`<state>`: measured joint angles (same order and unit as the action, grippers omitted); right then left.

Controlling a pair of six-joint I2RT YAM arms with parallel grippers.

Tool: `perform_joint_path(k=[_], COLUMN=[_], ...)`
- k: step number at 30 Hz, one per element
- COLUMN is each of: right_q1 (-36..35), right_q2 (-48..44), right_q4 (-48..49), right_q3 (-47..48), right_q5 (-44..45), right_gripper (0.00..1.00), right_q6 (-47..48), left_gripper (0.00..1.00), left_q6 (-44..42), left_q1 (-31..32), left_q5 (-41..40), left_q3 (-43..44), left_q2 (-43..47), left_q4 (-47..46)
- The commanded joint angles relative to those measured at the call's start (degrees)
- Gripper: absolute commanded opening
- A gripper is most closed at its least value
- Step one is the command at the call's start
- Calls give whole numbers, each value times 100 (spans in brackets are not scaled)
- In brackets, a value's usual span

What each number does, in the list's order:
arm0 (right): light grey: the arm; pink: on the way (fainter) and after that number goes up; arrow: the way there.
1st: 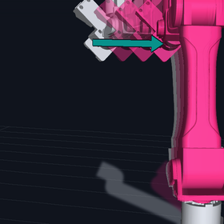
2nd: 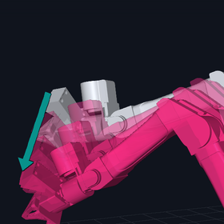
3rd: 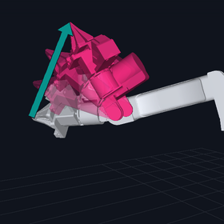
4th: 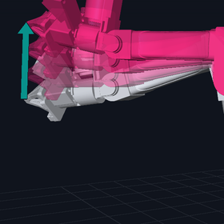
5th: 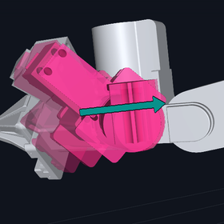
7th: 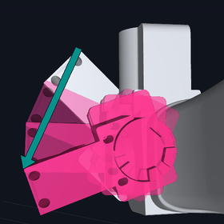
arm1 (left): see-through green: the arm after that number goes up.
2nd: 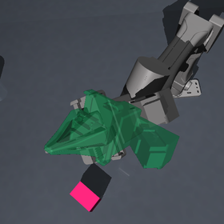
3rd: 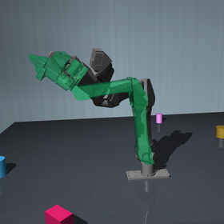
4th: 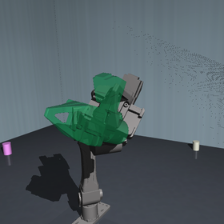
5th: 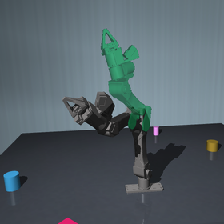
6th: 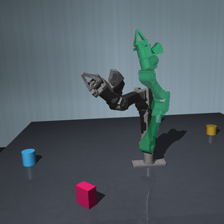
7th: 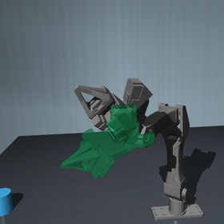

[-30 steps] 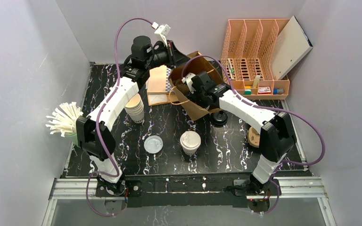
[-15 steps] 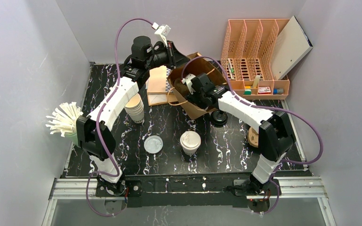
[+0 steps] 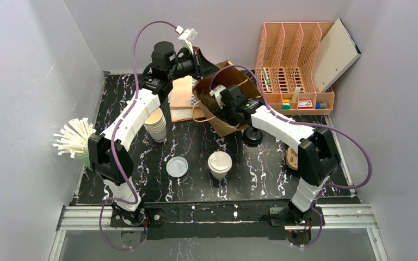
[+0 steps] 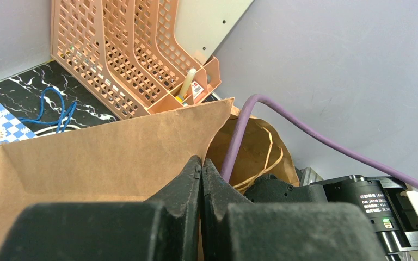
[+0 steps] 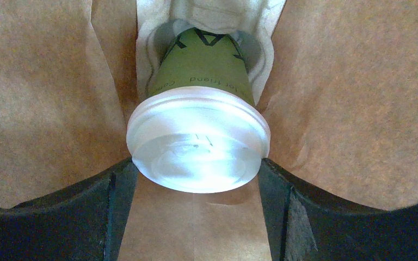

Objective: Pack the takeout coffee

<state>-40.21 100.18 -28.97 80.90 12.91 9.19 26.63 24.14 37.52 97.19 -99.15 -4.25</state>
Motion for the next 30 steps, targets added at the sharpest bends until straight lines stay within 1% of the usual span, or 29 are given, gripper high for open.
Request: perform_joint_path(k=[1,3,6,7,10,15,17,30], right_q1=[-21,-20,-16,-15,-18,-14,-20,-18], right_q2=[-33,-77,-114,-132,-168,-340,-429,-1055], right_q4=[-37,-12,-30,-36,-104,-143,-192,-387], right_q3=[-92,-107,-62,-46,45,133,212,298], right_q5=[-35,-15,-3,0,-15,-56,-86,-478], right_gripper=[16,17,22,28,64,96,98,98], right_q6=[30,71,88,86,84,74,62,-111], left_gripper=[0,0,0,0,0,0,0,0], left_q6=[-78,-87,-88,-88,-130,-203,-271,-476], left_q1=[99,100,99,100,99,100,99,100], left_q5=[434,440,441,445,439,428,410,273], left_q3=[156,154,110,86,87,70,76,-55], left_q2=[96,97,119,132,146,168,177,276], left_q4=[-127,-129,-149,-146,-105,-56,-6,73])
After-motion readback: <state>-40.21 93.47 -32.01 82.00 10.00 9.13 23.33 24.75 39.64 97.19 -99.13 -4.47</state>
